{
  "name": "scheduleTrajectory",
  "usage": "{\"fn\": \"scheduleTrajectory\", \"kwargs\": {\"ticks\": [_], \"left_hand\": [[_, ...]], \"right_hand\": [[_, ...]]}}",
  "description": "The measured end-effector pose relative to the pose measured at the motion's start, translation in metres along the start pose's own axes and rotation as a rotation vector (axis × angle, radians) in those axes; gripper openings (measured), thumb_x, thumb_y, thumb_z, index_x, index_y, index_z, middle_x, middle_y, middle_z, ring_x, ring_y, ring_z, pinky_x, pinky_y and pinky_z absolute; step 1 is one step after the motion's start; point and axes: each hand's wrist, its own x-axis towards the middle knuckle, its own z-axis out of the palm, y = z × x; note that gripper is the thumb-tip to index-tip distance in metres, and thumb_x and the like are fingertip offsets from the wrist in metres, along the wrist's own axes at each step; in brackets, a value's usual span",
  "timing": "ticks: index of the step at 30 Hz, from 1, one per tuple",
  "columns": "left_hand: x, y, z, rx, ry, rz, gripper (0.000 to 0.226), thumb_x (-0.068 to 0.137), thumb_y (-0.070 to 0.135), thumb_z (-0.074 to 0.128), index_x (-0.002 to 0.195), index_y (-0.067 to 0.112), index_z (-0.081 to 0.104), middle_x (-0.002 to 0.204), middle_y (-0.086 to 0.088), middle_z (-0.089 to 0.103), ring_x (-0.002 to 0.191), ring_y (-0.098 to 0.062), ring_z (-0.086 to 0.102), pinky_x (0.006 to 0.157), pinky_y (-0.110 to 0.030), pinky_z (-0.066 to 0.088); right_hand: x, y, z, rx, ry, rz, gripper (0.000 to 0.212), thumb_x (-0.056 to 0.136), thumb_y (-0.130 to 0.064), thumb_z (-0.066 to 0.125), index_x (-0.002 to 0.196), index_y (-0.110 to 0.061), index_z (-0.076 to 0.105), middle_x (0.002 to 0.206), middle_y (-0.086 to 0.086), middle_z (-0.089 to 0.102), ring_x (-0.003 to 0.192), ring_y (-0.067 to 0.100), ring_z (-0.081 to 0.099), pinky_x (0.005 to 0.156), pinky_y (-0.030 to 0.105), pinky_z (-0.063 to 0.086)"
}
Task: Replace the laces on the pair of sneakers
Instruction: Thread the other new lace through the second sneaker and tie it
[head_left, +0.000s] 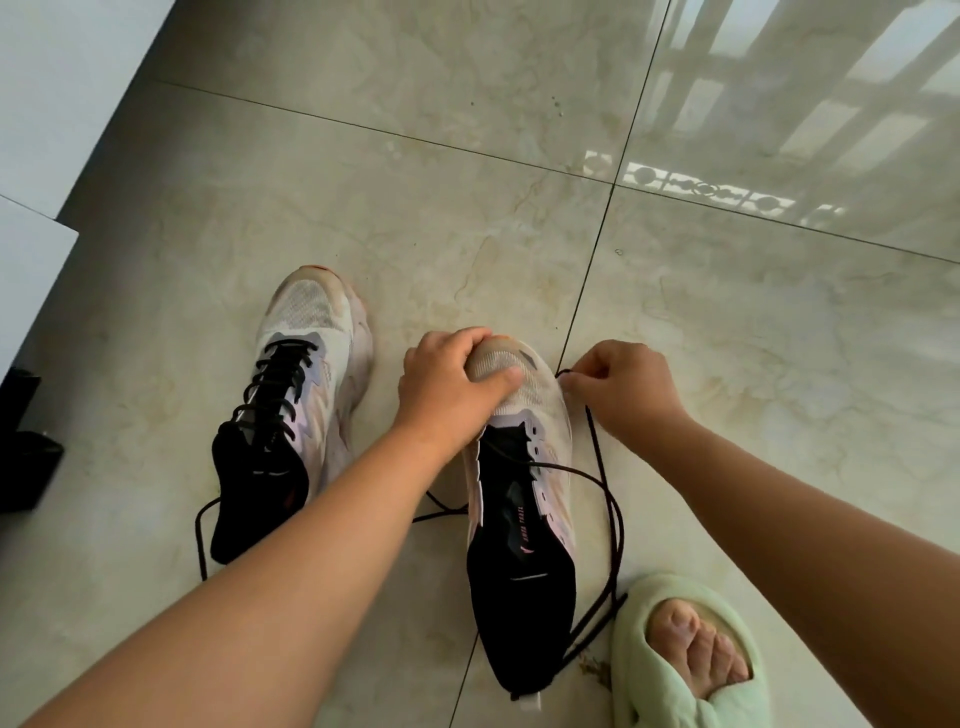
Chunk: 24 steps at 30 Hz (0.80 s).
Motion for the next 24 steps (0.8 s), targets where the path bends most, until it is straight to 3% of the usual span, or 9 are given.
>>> {"fn": "scheduleTrajectory", "kwargs": {"ticks": [4,8,15,19,21,24], "left_hand": [[-0.006,-0.009,0.003,-0.141,0.023,0.021,0.038,0.080,0.027,0.070,0.117,0.019,0.062,0.114,-0.001,0.051,0.105,-0.016,0.053,0.097,-0.032,0.044],[-0.009,-0.009,0.006,-0.181,0.052,0.043,0.028,0.081,0.023,0.069,0.108,0.018,0.065,0.105,-0.001,0.061,0.083,-0.008,0.052,0.077,-0.020,0.044],[-0.017,-0.002,0.012,-0.214,0.092,0.176,0.024,0.081,0.020,0.069,0.104,0.023,0.063,0.094,0.020,0.052,0.082,0.003,0.047,0.072,-0.001,0.036],[-0.009,-0.009,0.008,-0.201,0.082,0.059,0.027,0.079,0.024,0.072,0.104,0.022,0.063,0.096,0.007,0.057,0.073,-0.001,0.046,0.062,-0.004,0.037],[-0.009,-0.009,0.005,-0.166,0.157,0.035,0.038,0.076,0.026,0.075,0.110,0.020,0.058,0.104,0.005,0.053,0.076,0.000,0.046,0.066,-0.004,0.038],[-0.013,0.002,-0.004,-0.182,0.250,0.236,0.060,0.075,0.021,0.076,0.127,0.021,0.046,0.121,0.010,0.045,0.104,-0.008,0.048,0.092,-0.015,0.036]], "right_hand": [[-0.006,-0.009,0.000,0.403,0.030,0.114,0.012,0.078,-0.018,0.071,0.071,-0.011,0.066,0.064,-0.002,0.063,0.050,0.004,0.052,0.041,0.012,0.038],[-0.007,-0.020,0.003,0.508,0.026,0.138,0.009,0.081,-0.014,0.068,0.074,-0.011,0.064,0.065,0.001,0.066,0.050,0.006,0.055,0.049,0.015,0.043],[-0.011,-0.041,-0.015,0.832,0.084,-0.090,0.011,0.088,-0.008,0.059,0.080,-0.015,0.055,0.078,0.004,0.072,0.060,0.013,0.063,0.054,0.013,0.044],[-0.016,-0.046,-0.022,0.785,0.047,-0.177,0.010,0.085,-0.008,0.063,0.079,-0.016,0.061,0.066,0.005,0.066,0.054,0.012,0.057,0.053,0.020,0.045],[-0.019,-0.046,-0.022,0.683,0.040,-0.195,0.010,0.082,-0.011,0.068,0.076,-0.019,0.065,0.062,0.012,0.058,0.055,0.012,0.051,0.054,0.020,0.043],[-0.024,-0.047,-0.024,0.602,-0.009,-0.233,0.010,0.080,-0.011,0.071,0.076,-0.020,0.071,0.056,0.006,0.051,0.050,0.007,0.042,0.049,0.015,0.037]]}}
